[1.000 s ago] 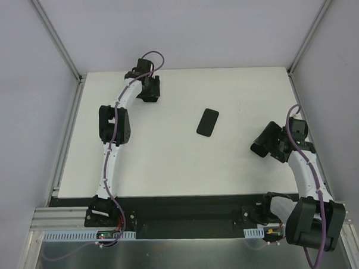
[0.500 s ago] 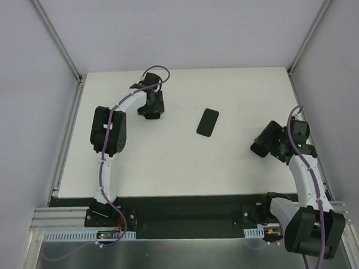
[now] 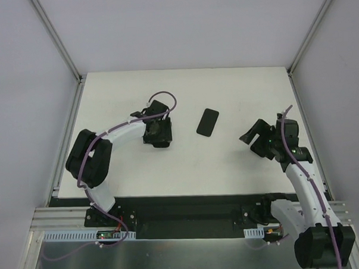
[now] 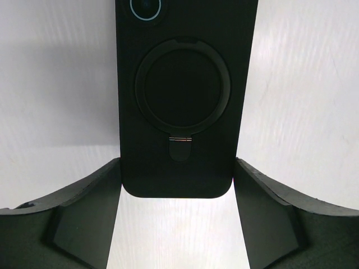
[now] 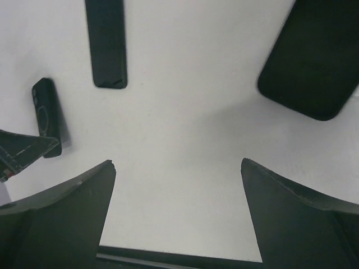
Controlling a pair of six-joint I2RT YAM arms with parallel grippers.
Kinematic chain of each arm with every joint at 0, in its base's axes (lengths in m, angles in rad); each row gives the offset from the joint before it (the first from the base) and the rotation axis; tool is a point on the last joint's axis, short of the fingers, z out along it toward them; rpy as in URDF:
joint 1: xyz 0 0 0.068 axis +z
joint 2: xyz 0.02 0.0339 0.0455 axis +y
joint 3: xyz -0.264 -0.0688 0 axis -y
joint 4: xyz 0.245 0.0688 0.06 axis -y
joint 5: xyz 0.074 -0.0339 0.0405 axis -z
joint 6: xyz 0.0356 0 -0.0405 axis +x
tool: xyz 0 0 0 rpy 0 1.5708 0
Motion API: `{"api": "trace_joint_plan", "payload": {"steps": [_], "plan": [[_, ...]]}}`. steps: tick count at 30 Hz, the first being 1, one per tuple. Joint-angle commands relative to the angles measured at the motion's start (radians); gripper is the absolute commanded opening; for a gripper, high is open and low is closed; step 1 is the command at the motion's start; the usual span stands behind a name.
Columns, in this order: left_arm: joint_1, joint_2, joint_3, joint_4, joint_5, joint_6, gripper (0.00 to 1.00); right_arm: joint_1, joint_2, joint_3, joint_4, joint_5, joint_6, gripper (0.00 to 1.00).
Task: Take the phone out of the phone case
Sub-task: Pick up the phone at the center of the board.
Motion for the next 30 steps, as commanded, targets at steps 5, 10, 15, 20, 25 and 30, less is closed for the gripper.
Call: {"api": "trace_joint_plan", "payload": {"steps": [5,10,15,20,25,30], "plan": [[-0.09,-0.193,-0.18,0.08,0.126,-0.104,0.14,0.322,0.127,0.011,0.217,0.044,0.211,0.96],[-0.124,-0.259,-0.214,0.081,0.154,-0.116,0.14,0.471,0.322,0.049,0.362,0.027,0.34,0.96],[-0.124,-0.337,-0.243,0.081,0.177,-0.116,0.15,0.569,0.514,0.095,0.544,-0.023,0.467,0.96],[-0.124,-0.362,-0.249,0.08,0.201,-0.101,0.16,0.603,0.716,0.134,0.73,-0.114,0.581,0.82],[-0.124,-0.362,-0.249,0.081,0.234,-0.101,0.16,0.638,0.847,0.204,0.822,-0.155,0.63,0.8],[-0.124,-0.365,-0.244,0.081,0.249,-0.102,0.16,0.655,0.933,0.252,0.873,-0.185,0.681,0.77]]}}
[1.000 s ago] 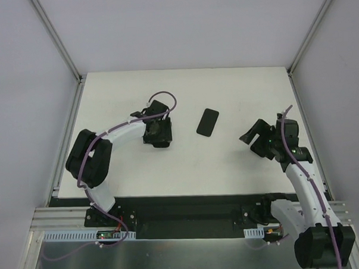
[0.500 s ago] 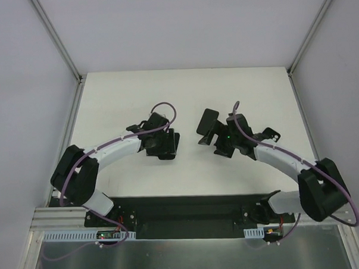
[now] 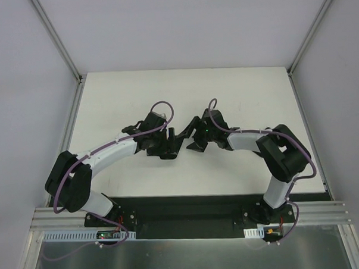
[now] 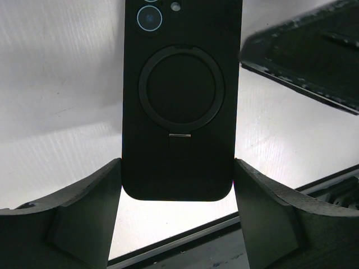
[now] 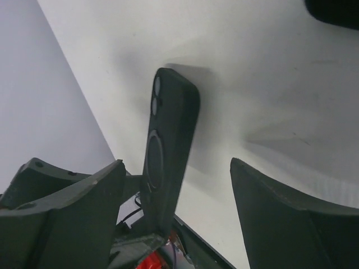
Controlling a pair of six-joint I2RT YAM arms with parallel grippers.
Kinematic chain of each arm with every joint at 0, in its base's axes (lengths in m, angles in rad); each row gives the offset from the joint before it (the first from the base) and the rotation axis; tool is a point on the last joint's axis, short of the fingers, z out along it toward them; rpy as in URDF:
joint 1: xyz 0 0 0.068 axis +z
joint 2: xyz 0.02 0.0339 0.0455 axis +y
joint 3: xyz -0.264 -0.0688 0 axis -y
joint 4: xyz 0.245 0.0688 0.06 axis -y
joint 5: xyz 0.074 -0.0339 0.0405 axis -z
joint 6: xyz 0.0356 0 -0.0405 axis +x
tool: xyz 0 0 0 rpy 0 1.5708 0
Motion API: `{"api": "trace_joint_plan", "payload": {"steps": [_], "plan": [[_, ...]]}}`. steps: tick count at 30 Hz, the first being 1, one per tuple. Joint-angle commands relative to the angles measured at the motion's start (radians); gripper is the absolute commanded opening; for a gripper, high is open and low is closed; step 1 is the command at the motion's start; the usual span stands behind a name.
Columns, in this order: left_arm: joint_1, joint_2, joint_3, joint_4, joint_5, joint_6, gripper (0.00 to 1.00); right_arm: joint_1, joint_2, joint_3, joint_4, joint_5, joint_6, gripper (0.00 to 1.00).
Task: Take the phone out of the phone case
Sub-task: Pick up the phone at the center of the board.
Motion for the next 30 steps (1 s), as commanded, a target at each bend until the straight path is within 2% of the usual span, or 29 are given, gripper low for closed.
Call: {"api": "trace_joint_plan", "payload": {"steps": [1,2,3,5,6,8,9,12,14,15,17,18,22,28,30], "plan": [[-0.007,-0.042,0.008,0.031,0.05,-0.004,0.16,0.019,0.075,0.07,0.129,-0.057,0.076,0.75],[-0.005,-0.043,0.009,0.031,0.053,-0.004,0.16,0.026,0.089,0.088,0.137,-0.063,0.082,0.71],[-0.007,-0.048,0.012,0.031,0.054,-0.004,0.16,0.029,0.112,0.096,0.146,-0.071,0.091,0.62],[-0.005,-0.053,0.011,0.032,0.059,-0.004,0.16,0.039,0.126,0.107,0.162,-0.074,0.093,0.51],[-0.007,-0.059,0.009,0.031,0.061,-0.005,0.16,0.041,0.134,0.11,0.162,-0.073,0.094,0.41],[-0.007,-0.068,0.002,0.032,0.064,-0.004,0.17,0.042,0.136,0.11,0.166,-0.073,0.091,0.28],[-0.007,-0.077,0.002,0.031,0.065,-0.004,0.17,0.039,0.133,0.11,0.165,-0.074,0.09,0.15],[-0.005,-0.1,-0.004,0.031,0.068,-0.001,0.18,0.041,0.122,0.107,0.163,-0.076,0.081,0.02],[-0.005,-0.112,-0.006,0.031,0.07,0.007,0.22,0.041,0.11,0.102,0.149,-0.07,0.067,0.01],[-0.007,-0.123,-0.006,0.029,0.064,0.01,0.3,0.043,0.097,0.102,0.12,-0.06,0.058,0.01],[-0.007,-0.137,-0.008,0.028,0.061,0.016,0.38,0.043,0.08,0.104,0.084,-0.05,0.03,0.01],[-0.007,-0.146,-0.006,0.026,0.059,0.019,0.47,0.044,0.062,0.11,0.033,-0.033,0.019,0.01],[-0.007,-0.163,0.005,0.008,0.047,0.044,0.64,0.047,0.008,0.128,-0.117,0.029,-0.027,0.01],[-0.028,-0.183,0.034,-0.047,-0.059,0.076,0.72,0.072,-0.052,0.185,-0.32,0.145,-0.077,0.01],[-0.034,-0.194,0.042,-0.053,-0.074,0.087,0.78,0.076,-0.062,0.198,-0.355,0.17,-0.079,0.01]]}}
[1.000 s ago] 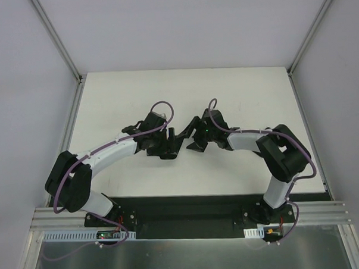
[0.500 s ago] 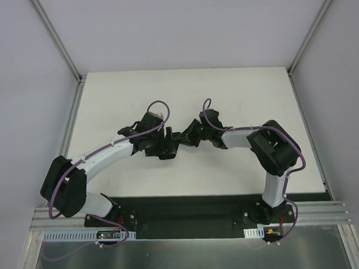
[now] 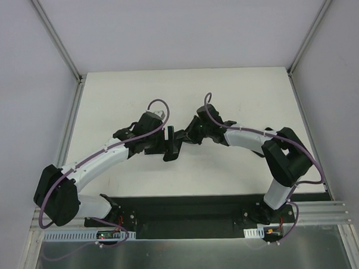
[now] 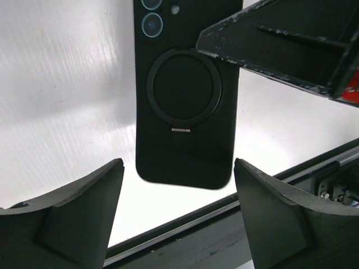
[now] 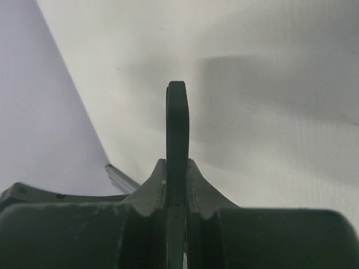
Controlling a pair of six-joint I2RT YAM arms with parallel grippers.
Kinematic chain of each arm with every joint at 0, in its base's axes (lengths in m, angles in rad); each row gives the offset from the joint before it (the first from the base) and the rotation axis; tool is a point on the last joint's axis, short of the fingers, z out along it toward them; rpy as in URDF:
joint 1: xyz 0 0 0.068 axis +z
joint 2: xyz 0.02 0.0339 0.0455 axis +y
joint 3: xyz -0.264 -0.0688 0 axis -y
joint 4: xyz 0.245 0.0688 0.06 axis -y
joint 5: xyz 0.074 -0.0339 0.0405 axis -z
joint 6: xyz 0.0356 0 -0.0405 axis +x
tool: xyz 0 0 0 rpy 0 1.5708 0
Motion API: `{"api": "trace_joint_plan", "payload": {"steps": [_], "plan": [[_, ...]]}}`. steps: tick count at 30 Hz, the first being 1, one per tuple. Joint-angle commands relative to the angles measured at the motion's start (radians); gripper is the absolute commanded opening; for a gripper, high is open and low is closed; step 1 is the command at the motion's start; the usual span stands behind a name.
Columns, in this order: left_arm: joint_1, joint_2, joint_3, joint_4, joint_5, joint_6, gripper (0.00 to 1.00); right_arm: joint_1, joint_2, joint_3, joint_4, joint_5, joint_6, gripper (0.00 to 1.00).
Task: Take the phone out of the phone case
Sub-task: Pick up the phone at the center of the board, then adjust the phone.
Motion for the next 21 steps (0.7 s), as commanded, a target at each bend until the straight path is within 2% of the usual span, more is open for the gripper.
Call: {"api": "trace_joint_plan", "payload": {"steps": [1,3,5,11,13,21], "plan": [[-0.025,-0.056,0.053,-0.032,-0.078,0.086,0.82,0.014,-0.056,0.042,-0.199,0.121,-0.089,0.01],[-0.028,-0.058,0.056,-0.035,-0.072,0.098,0.96,0.013,-0.06,0.042,-0.212,0.131,-0.088,0.01],[-0.034,-0.056,0.056,-0.037,-0.066,0.103,0.99,0.014,-0.062,0.043,-0.21,0.128,-0.089,0.01],[-0.084,-0.005,0.083,-0.035,-0.075,0.125,0.99,0.03,-0.068,0.085,-0.282,0.158,-0.095,0.02],[-0.127,0.02,0.096,-0.035,-0.108,0.128,0.93,0.031,-0.068,0.106,-0.307,0.164,-0.092,0.01],[-0.197,0.108,0.152,-0.04,-0.138,0.186,0.92,0.044,-0.053,0.178,-0.393,0.17,-0.104,0.02]]}}
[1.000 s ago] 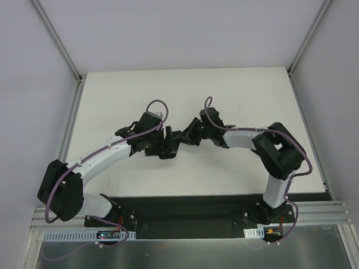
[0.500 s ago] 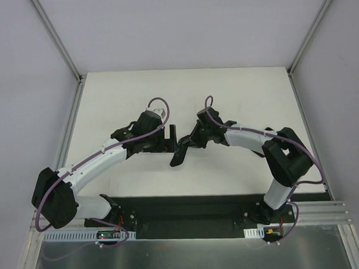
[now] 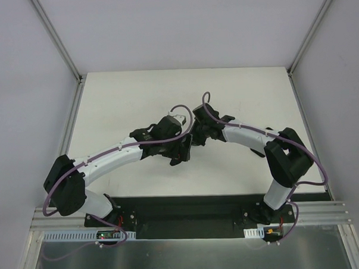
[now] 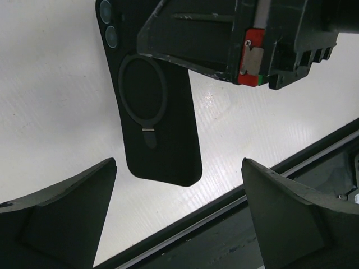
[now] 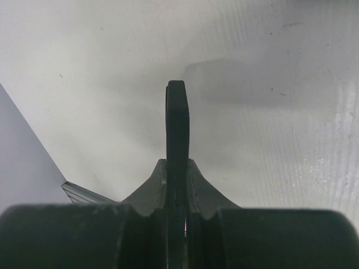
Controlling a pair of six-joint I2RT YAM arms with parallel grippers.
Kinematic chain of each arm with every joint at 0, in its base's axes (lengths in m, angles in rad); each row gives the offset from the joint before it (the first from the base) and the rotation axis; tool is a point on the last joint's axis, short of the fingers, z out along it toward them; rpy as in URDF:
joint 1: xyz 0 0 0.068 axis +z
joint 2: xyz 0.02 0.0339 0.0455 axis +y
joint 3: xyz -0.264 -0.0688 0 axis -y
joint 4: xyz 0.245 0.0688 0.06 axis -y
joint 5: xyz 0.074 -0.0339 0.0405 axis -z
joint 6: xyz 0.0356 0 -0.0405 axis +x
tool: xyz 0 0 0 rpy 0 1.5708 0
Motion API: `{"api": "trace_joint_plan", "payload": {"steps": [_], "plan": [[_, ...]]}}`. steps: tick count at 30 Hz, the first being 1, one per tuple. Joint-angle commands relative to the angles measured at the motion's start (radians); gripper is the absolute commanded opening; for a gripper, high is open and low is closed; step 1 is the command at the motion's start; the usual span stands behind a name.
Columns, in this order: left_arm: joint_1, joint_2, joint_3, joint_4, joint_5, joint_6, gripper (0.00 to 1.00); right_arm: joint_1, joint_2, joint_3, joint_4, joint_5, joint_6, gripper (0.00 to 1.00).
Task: Take the phone out of the phone case
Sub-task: Adjust the phone.
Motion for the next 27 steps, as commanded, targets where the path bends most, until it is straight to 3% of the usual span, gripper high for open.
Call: {"api": "trace_joint_plan", "payload": {"steps": [1,7,17,25,27], "plan": [[-0.018,0.016,0.046,-0.017,-0.037,0.061,0.92,0.007,-0.04,0.065,-0.046,0.004,-0.013,0.01],[-0.084,0.062,0.064,-0.026,-0.127,0.101,0.86,0.008,-0.016,0.123,-0.123,-0.025,-0.053,0.01],[-0.176,0.184,0.162,-0.091,-0.385,0.133,0.65,0.008,-0.028,0.137,-0.166,-0.018,-0.067,0.01],[-0.214,0.25,0.231,-0.141,-0.491,0.162,0.34,0.011,-0.026,0.137,-0.166,-0.025,-0.07,0.01],[-0.216,0.26,0.235,-0.146,-0.491,0.161,0.19,0.011,-0.028,0.137,-0.164,-0.027,-0.071,0.01]]}}
